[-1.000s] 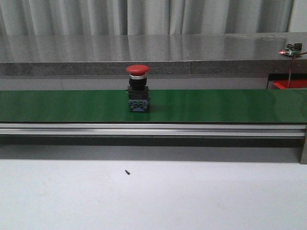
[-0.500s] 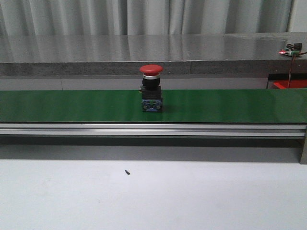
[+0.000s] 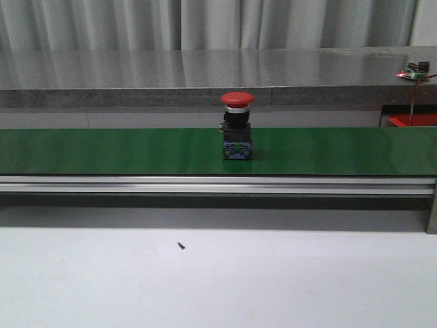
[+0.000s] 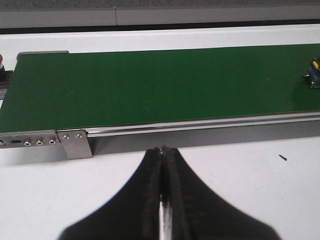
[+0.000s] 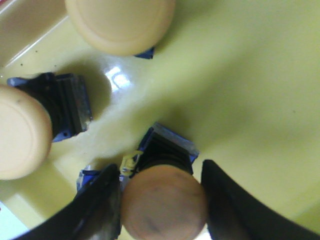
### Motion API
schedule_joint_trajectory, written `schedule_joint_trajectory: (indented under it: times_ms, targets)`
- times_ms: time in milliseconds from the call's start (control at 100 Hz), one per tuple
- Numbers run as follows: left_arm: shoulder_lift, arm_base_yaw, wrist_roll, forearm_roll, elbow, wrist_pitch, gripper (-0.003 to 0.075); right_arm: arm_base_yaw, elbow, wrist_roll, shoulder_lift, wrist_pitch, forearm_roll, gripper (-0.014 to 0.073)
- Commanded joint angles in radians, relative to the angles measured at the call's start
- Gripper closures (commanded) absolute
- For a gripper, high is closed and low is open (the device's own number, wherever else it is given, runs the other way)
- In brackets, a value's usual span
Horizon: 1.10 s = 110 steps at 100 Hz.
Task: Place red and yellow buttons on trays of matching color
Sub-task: 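Move the right gripper back over the red button on the belt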
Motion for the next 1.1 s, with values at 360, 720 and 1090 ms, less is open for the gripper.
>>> schedule_joint_trajectory:
  times_ms: [360,720,1090]
  targets:
    - [0.001,-0.010,-0.002,-0.022,-0.029,-0.066,0.0740,-0.008,-0.040,-0.007,-0.226,0.018,-0.005,0.0211]
    - [0.001,-0.010,-0.002,-0.022,-0.029,-0.066,0.0740,0.182,-0.064,-0.032,-0.369,0.047,0.001,0.0172]
    - [0.001,-0.010,-0.002,-0.022,-0.029,-0.066,0.0740,0.497,-0.210,0.003,-0.338,0.058,0.094,-0.0001]
